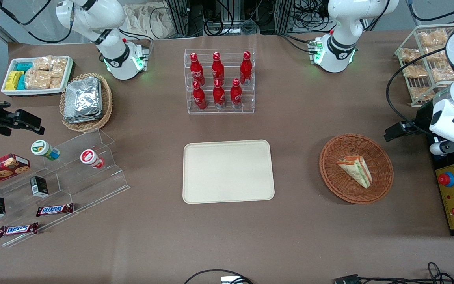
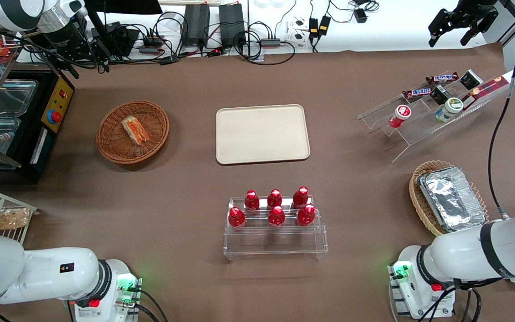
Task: Place sandwich from basket to tray
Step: 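Move the left gripper over the sandwich in the wicker basket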
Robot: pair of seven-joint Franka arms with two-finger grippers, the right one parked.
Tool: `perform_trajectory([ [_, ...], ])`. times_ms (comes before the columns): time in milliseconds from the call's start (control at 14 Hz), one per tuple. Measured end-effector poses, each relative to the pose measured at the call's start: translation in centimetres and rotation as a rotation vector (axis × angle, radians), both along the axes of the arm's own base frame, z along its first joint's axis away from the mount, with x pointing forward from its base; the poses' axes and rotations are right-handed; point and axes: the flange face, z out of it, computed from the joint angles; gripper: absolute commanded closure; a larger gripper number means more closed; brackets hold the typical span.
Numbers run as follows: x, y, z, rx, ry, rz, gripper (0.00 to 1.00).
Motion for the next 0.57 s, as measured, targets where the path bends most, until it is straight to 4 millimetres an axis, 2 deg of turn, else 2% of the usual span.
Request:
perform_trajectory([
  [357, 0.3, 0.0, -0.6, -0.001, 0.012, 0.001, 0.00],
  [571, 0.9, 0.0, -2.8, 0.002, 0.055, 0.082, 0.00],
])
